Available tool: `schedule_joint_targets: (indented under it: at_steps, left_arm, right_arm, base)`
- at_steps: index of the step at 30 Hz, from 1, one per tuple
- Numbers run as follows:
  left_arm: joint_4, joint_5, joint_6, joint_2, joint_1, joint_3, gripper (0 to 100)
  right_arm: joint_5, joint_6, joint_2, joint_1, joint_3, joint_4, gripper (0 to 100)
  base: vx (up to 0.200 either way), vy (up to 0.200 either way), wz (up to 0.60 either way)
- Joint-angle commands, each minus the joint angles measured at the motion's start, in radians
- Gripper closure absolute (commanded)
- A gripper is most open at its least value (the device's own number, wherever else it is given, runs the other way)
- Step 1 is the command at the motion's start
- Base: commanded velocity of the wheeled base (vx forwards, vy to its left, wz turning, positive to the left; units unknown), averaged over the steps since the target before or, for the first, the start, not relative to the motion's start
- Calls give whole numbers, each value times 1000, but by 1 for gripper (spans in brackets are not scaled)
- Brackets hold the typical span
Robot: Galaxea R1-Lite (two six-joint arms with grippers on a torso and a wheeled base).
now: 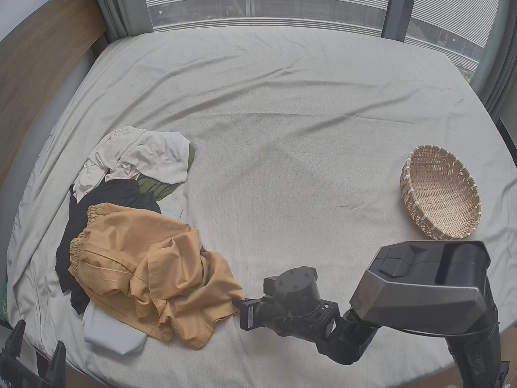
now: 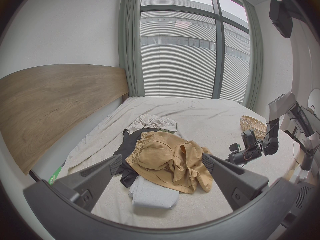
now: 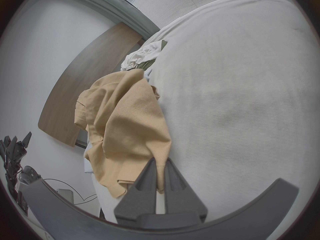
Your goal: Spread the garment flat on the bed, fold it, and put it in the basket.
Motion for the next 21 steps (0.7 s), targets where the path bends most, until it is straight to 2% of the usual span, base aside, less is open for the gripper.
schedule_joint_targets:
  at_steps: [1, 21]
  left_arm:
    - [0, 0, 1, -16, 1, 18, 0]
    - [-2, -1, 2, -16, 1, 18, 0]
  right_arm:
    - [-8, -4, -63, -21, 57, 14, 100]
    - [-34, -22, -114, -91, 123, 42, 100]
  base:
    - [0, 0, 0]
    - [0, 0, 0]
